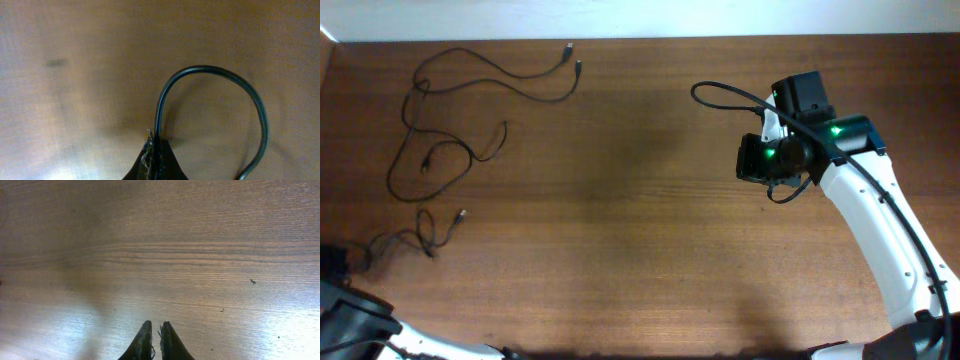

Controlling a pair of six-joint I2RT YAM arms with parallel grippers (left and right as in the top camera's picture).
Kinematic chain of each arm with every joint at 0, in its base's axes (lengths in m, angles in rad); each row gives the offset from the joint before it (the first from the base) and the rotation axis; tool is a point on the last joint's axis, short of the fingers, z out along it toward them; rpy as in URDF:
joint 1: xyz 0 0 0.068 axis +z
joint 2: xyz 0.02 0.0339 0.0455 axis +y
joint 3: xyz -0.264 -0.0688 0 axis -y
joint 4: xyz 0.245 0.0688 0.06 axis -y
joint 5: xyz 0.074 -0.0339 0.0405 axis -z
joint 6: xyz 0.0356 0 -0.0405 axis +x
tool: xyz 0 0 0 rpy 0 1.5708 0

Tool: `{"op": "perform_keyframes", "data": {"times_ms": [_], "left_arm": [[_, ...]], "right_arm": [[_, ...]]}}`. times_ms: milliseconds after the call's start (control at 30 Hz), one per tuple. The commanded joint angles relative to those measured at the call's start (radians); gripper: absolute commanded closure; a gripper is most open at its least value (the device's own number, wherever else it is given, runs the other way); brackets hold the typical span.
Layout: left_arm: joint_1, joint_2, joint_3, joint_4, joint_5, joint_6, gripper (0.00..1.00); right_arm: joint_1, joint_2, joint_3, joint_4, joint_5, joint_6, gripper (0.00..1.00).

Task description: Untangle cables

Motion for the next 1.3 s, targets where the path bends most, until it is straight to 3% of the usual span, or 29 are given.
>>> {"op": "perform_keyframes", "data": {"times_ms": [0, 100, 133, 200, 367, 400, 533, 600, 667, 800, 933, 1167, 1267], "left_arm": [[-0.082, 0.016, -0.004, 0.031, 0.082, 0.129, 0.87], [-0.109, 0.015, 0.002, 0.027, 0.029, 0.128, 0.32], [-0.107, 0.015, 0.019, 0.01, 0.029, 0.128, 0.19], [-0.104, 0.015, 0.059, -0.034, 0.02, 0.128, 0.08], [-0.104, 0.015, 0.211, -0.191, -0.016, 0.104, 0.02], [-0.104, 0.015, 0.261, -0.238, -0.015, 0.079, 0.02], [-0.104, 0.015, 0.398, -0.391, 0.074, 0.063, 0.01], [-0.105, 0.014, 0.468, -0.453, 0.236, -0.014, 0.01], [-0.126, 0.004, 0.499, -0.461, 0.36, -0.072, 0.01], [-0.252, -0.08, 0.505, -0.464, 0.396, -0.072, 0.01], [-0.46, -0.171, 0.505, -0.492, 0.394, -0.058, 0.01], [-0.892, -0.174, 0.504, -0.539, 0.386, 0.169, 0.01], [-1.009, -0.174, 0.504, -0.54, 0.296, 0.174, 0.01]], "right_arm": [[0.008, 0.002, 0.0, 0.0, -0.029, 0.008, 0.91], [0.008, 0.002, 0.0, -0.005, -0.029, 0.007, 0.91], [0.008, 0.002, 0.0, -0.007, -0.029, 0.007, 0.91], [0.008, 0.002, 0.0, -0.006, -0.029, 0.007, 0.91], [0.008, 0.002, 0.0, -0.007, -0.029, 0.007, 0.91], [0.008, 0.002, 0.0, -0.007, -0.028, 0.007, 0.96], [0.008, 0.002, 0.0, -0.004, -0.028, 0.007, 0.89], [0.008, 0.002, 0.0, -0.003, -0.028, 0.007, 0.4], [0.008, 0.002, 0.0, -0.005, -0.029, 0.007, 0.05], [0.008, 0.0, 0.0, -0.01, -0.077, 0.007, 0.02], [0.007, -0.095, 0.0, -0.022, -0.071, 0.007, 0.01], [0.008, -0.388, 0.0, -0.227, 0.13, 0.007, 0.01], [0.008, -0.469, 0.0, -0.286, 0.161, 0.007, 0.01]]}}
